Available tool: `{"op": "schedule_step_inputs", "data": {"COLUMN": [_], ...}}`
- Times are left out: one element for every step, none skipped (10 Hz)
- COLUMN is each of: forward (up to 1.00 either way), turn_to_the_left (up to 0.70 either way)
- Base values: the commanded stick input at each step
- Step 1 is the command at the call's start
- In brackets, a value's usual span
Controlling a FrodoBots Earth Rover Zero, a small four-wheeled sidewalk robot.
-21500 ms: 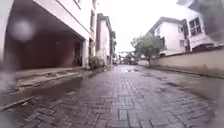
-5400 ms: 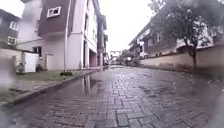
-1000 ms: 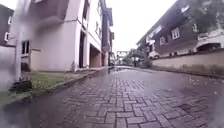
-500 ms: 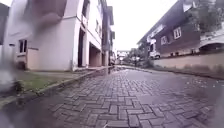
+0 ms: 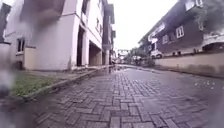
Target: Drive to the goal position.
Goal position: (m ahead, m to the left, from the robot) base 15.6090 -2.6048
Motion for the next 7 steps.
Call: {"op": "schedule_step_inputs", "data": {"forward": [0.7, 0.7, 0.7, 0.7, 0.7, 0.7, 0.7], "turn_to_the_left": [0.0, 0.0, 0.0, 0.0, 0.0, 0.0, 0.0]}}
